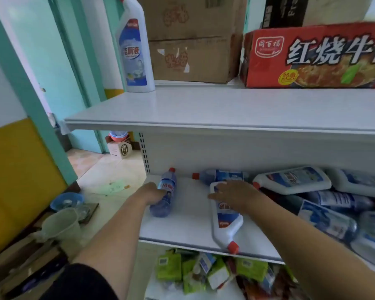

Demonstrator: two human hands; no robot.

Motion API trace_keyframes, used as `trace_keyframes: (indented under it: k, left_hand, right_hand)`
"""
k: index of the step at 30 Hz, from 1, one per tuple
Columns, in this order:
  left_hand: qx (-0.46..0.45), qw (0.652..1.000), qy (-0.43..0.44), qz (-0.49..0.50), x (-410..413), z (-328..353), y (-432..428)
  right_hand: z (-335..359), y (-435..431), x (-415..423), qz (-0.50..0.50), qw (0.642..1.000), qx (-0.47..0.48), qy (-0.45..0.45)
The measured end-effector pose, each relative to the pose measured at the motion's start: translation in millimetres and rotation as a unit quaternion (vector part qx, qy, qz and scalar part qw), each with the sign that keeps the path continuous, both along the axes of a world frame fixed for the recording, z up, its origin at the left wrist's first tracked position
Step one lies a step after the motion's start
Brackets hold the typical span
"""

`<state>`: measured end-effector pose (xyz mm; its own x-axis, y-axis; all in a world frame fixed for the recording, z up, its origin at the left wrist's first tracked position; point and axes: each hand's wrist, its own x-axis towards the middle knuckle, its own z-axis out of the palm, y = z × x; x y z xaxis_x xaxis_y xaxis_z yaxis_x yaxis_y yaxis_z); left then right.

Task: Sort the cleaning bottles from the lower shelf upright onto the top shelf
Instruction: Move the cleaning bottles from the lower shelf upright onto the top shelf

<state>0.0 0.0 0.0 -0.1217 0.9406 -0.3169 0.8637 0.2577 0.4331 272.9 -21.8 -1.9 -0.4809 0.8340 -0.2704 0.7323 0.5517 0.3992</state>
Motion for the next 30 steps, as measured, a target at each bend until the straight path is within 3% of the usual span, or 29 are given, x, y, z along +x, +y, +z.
trace_keyframes:
  k: [7, 11, 14, 19, 21, 24, 28, 30]
  left_hand:
    - [-0.022, 0.997, -0.068, 0.008, 11.1, -11.2, 30.6]
    - [-0.007, 1.0, -0.022, 0.013, 14.1, -21.9, 43.2]
    - [0.001, 1.0, -0.013, 0.012, 11.6, -30.1, 42.0]
    - [0.006, 0.991, -0.12, 0.051, -4.1, -36.5, 35.3]
    - [0.01, 0.986, -0.155, 0.06, -7.7, -29.8, 29.7]
    - [0.025, 0.978, -0.197, 0.057, -17.6, -25.1, 24.3]
    - [0.042, 0.962, -0.263, 0.057, -27.5, -23.3, 12.2]
    - [0.062, 0.945, -0.314, 0.065, -27.7, -18.7, 3.5]
  right_hand:
    - [-12.4, 26.4, -3.9, 0.044, 0.995, -0.008, -0.086]
    - [-15.0, 40.1, -3.7, 0.135, 0.983, -0.009, -0.121]
    - [-23.2, 49.1, -10.6, 0.173, 0.979, -0.007, -0.111]
    - [-10.1, 52.2, -15.6, 0.181, 0.981, -0.007, -0.069]
    - [-4.9, 44.2, -19.6, 0.15, 0.988, -0.003, -0.032]
    - [-9.0, 28.6, -24.7, 0.036, 0.993, -0.035, 0.11]
    - [-11.0, 4.9, -32.5, -0.083, 0.967, -0.014, 0.239]
    - [-7.7, -2.6, -40.2, -0.151, 0.938, 0.003, 0.311]
